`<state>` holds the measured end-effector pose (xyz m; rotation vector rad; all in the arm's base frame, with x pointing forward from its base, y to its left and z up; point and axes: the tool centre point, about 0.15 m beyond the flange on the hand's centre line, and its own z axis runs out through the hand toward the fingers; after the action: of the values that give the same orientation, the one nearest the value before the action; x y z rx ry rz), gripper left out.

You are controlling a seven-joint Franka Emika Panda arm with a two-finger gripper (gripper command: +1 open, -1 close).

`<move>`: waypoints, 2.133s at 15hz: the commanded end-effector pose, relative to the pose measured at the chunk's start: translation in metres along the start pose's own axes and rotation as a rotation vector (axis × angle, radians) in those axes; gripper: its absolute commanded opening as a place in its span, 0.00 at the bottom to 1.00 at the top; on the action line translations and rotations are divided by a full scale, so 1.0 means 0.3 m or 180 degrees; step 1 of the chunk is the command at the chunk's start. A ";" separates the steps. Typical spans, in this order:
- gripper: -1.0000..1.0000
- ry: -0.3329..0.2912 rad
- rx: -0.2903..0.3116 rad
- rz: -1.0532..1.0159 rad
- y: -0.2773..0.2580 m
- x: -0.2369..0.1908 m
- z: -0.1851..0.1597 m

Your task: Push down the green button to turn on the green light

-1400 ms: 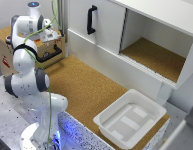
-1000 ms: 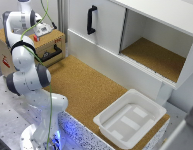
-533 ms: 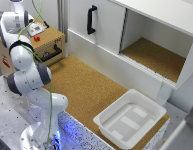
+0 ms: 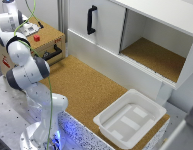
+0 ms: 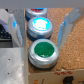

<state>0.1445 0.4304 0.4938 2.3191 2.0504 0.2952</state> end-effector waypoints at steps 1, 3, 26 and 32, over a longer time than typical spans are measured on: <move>0.00 -0.0418 0.0012 0.0086 0.039 0.093 0.018; 0.00 -0.0421 0.0047 0.0111 0.043 0.090 0.037; 0.00 -0.0024 -0.0204 0.0789 0.151 0.015 -0.119; 1.00 -0.0059 -0.0175 0.1236 0.203 -0.089 -0.053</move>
<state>0.1849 0.4165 0.5207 2.5688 1.6797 0.3577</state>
